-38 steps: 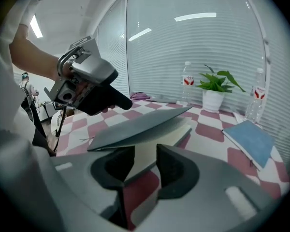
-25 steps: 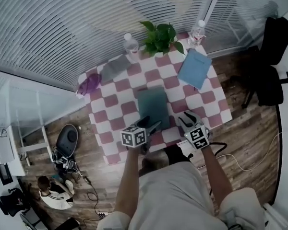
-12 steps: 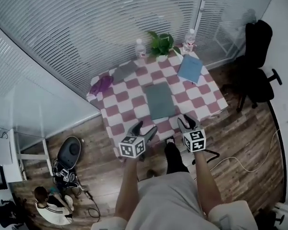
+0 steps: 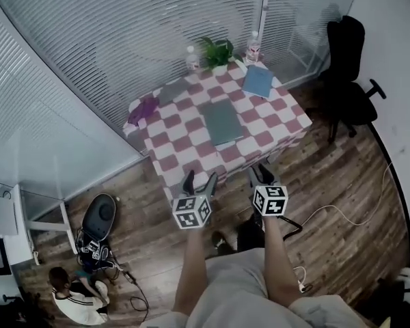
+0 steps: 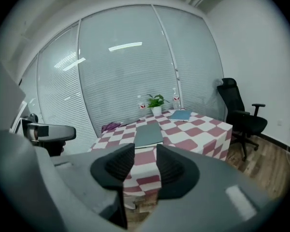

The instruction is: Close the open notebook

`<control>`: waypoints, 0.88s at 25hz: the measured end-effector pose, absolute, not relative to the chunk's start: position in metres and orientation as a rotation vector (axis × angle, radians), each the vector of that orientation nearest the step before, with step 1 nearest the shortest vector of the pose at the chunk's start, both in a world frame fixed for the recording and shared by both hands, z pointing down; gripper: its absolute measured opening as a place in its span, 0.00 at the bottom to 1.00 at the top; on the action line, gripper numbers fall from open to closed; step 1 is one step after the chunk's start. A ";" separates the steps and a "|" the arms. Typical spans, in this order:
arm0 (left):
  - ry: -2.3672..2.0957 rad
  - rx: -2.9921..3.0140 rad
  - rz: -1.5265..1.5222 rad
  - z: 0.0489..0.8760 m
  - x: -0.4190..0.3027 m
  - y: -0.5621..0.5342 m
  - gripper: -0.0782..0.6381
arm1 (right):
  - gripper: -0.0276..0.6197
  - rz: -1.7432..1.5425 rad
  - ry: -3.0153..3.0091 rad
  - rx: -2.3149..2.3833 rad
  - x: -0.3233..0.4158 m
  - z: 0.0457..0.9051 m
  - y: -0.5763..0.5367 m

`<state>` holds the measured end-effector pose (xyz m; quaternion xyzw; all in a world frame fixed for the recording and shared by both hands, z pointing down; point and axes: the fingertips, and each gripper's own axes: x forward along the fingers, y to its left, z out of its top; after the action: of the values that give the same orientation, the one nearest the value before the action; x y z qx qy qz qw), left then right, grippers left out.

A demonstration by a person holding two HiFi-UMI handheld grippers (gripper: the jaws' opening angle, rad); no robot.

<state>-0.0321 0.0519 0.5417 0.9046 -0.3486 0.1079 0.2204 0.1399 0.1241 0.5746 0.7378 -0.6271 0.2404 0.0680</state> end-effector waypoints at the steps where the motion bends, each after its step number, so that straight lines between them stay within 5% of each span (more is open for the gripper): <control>1: -0.956 2.511 0.308 0.543 -0.034 0.061 0.60 | 0.26 0.706 -1.891 2.207 0.137 0.575 0.133; 4: -0.937 2.543 0.325 0.543 -0.035 0.080 0.55 | 0.26 0.677 -1.902 2.206 0.133 0.574 0.151; 12: -0.919 2.582 0.247 0.528 -0.041 0.107 0.22 | 0.26 0.613 -1.985 2.179 0.114 0.559 0.168; 14: -0.913 2.555 0.201 0.524 -0.045 0.108 0.12 | 0.19 0.603 -1.990 2.170 0.109 0.558 0.171; 16: -0.908 2.547 0.192 0.522 -0.045 0.110 0.12 | 0.19 0.589 -1.995 2.151 0.106 0.557 0.173; 19: -0.910 2.554 0.234 0.524 -0.044 0.113 0.12 | 0.05 0.591 -2.002 2.136 0.107 0.556 0.172; 22: -0.904 2.553 0.260 0.527 -0.045 0.115 0.12 | 0.05 0.600 -2.011 2.134 0.109 0.553 0.170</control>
<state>-0.0452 0.1147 0.5265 0.9177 -0.3248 0.0935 0.2089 0.1087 0.1700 0.5532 0.7109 -0.6701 0.2000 0.0743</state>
